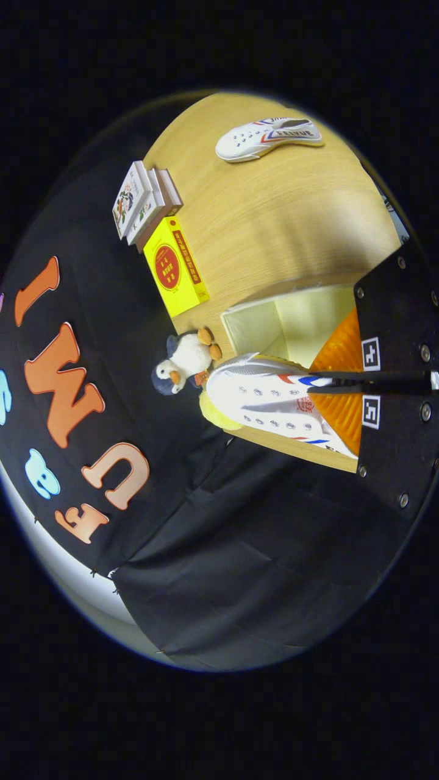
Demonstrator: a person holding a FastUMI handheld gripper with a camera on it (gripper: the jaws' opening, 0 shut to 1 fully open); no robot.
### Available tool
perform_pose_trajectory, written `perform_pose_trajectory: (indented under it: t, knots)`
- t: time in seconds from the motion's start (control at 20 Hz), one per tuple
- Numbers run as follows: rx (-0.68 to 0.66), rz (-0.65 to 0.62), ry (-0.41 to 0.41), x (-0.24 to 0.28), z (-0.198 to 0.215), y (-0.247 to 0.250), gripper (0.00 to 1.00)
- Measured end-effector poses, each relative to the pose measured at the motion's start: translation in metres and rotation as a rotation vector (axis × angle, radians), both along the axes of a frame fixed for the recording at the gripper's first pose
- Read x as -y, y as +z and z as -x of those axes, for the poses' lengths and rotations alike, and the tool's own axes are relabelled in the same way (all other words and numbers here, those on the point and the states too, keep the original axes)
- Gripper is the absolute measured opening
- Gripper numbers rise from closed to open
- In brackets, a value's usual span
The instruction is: Open the storage box then place both shoes into the box .Put the left shoe in first, then the right shoe, with the right side of both shoes facing outward in a uniform manner.
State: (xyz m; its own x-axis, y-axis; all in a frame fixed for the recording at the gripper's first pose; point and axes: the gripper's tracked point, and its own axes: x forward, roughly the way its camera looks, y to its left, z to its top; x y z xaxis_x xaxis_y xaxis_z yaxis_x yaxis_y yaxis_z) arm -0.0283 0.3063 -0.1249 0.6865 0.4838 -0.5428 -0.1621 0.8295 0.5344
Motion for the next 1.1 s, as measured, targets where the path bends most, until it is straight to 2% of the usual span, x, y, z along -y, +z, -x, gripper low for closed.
perform_pose_trajectory:
  t: [0.25,0.75,0.85,0.95,1.1]
  knots:
    - [-0.047,0.069,-0.015,-0.025,0.001,-0.038,0.00]
    - [-0.147,0.093,-0.065,-0.045,0.001,-0.087,0.00]
    - [-0.155,0.049,-0.059,-0.051,-0.003,-0.082,0.04]
    - [-0.119,0.006,-0.056,-0.053,-0.007,-0.064,0.24]
    - [-0.064,0.055,-0.032,-0.038,-0.007,-0.046,0.68]
